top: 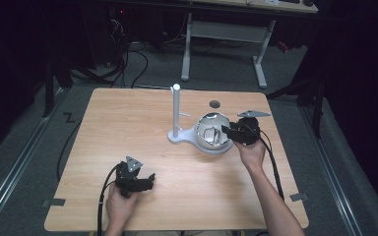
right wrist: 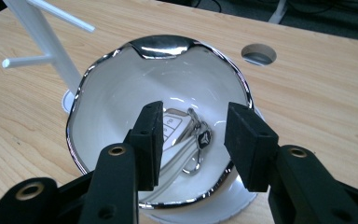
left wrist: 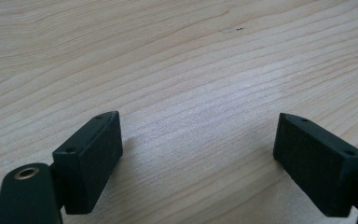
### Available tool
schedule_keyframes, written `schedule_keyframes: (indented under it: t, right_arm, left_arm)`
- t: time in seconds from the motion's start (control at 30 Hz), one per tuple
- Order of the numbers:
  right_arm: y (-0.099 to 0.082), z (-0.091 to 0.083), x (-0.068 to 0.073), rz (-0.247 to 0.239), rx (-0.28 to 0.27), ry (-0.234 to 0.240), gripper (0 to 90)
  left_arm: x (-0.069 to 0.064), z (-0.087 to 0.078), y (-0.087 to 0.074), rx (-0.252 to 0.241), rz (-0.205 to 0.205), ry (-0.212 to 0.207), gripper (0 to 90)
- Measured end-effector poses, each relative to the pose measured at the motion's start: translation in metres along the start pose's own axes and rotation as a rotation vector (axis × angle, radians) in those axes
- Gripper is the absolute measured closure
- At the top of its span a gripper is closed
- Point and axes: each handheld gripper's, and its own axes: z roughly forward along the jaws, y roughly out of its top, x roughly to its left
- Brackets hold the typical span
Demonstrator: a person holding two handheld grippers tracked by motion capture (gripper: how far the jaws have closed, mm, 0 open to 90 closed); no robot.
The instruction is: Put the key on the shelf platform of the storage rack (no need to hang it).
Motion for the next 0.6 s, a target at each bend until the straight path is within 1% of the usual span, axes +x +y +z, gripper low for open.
schedule_keyframes:
  t: [0.07, 0.1, 0.2, 0.37, 0.4, 0.47, 0.5, 0.53, 0.6]
  right_arm:
    - [-0.002, 0.000, -0.001, 0.007, 0.000, 0.000, 57.9]
    - [-0.005, -0.002, -0.004, 0.017, 0.012, -0.008, 57.7]
    - [-0.006, -0.004, -0.006, 0.021, 0.016, -0.010, 57.6]
    - [-0.006, -0.016, -0.010, 0.012, -0.002, -0.016, 56.9]
    - [-0.006, -0.016, -0.010, 0.012, -0.002, -0.016, 56.9]
    - [-0.008, -0.022, -0.010, 0.010, -0.003, -0.019, 56.6]
    - [-0.008, -0.022, -0.010, 0.010, -0.003, -0.019, 56.6]
    - [-0.010, -0.026, -0.012, 0.015, -0.020, -0.021, 56.6]
    - [-0.012, -0.028, -0.013, 0.019, -0.021, -0.021, 56.6]
  left_arm:
    - [0.000, 0.000, 0.000, 0.000, 0.000, 0.000, 16.0]
    - [0.000, 0.000, 0.000, 0.000, 0.000, 0.000, 16.0]
    - [0.000, 0.000, 0.000, 0.000, 0.000, 0.000, 16.0]
    - [0.000, 0.000, 0.000, 0.000, 0.000, 0.000, 16.0]
    - [0.000, 0.000, 0.000, 0.000, 0.000, 0.000, 16.0]
    - [0.000, 0.000, 0.000, 0.000, 0.000, 0.000, 16.0]
    - [0.000, 0.000, 0.000, 0.000, 0.000, 0.000, 16.0]
    - [0.000, 0.000, 0.000, 0.000, 0.000, 0.000, 16.0]
    - [0.000, 0.000, 0.000, 0.000, 0.000, 0.000, 16.0]
